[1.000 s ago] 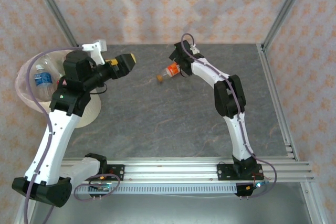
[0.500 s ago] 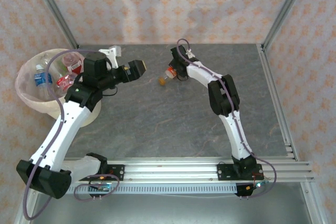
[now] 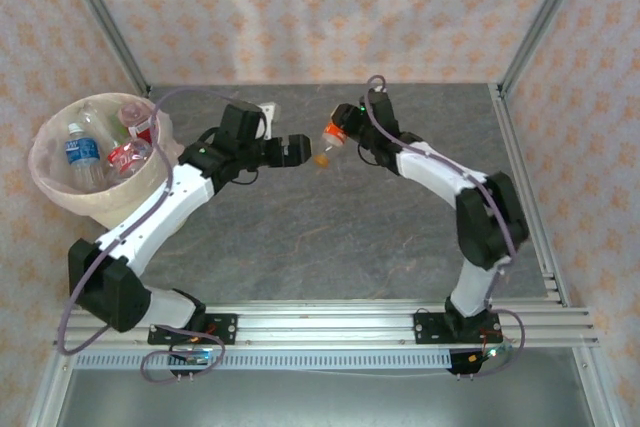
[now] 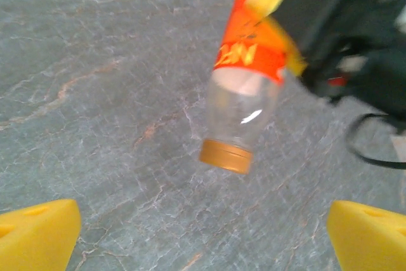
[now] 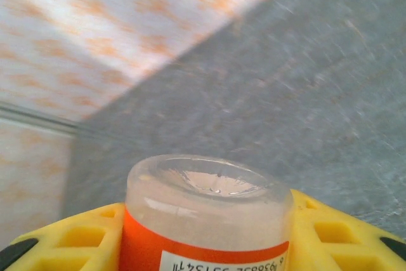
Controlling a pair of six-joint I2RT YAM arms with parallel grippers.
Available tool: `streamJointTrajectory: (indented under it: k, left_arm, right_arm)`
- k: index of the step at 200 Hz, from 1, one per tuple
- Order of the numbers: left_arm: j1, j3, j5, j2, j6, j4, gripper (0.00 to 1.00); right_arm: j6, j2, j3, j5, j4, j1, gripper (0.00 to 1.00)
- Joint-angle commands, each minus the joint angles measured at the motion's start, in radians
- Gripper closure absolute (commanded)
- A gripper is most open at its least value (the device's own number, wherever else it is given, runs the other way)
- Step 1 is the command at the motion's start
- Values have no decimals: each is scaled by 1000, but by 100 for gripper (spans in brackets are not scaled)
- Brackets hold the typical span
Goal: Put the plastic bottles in the bin
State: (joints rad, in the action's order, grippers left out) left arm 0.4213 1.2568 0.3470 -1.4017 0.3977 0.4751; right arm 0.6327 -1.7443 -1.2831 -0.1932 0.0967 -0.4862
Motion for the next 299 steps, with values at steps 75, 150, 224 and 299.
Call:
streamJointTrajectory:
  k: [75, 150, 224, 299]
  left_arm:
    - [76, 135, 285, -166, -105, -177, 0]
    - [37, 29, 421, -91, -69, -391, 0]
    - [38, 111, 340, -154, -160, -222, 0]
    - [57, 131, 214, -156, -321, -95, 18]
  right_arm:
    - [-51, 319, 213, -113, 175, -51, 55]
    - [-51, 297, 213, -76, 185, -60, 55]
    - [-11, 295, 205, -162, 263, -58, 53]
    - [58, 295, 176, -246, 305, -60, 53]
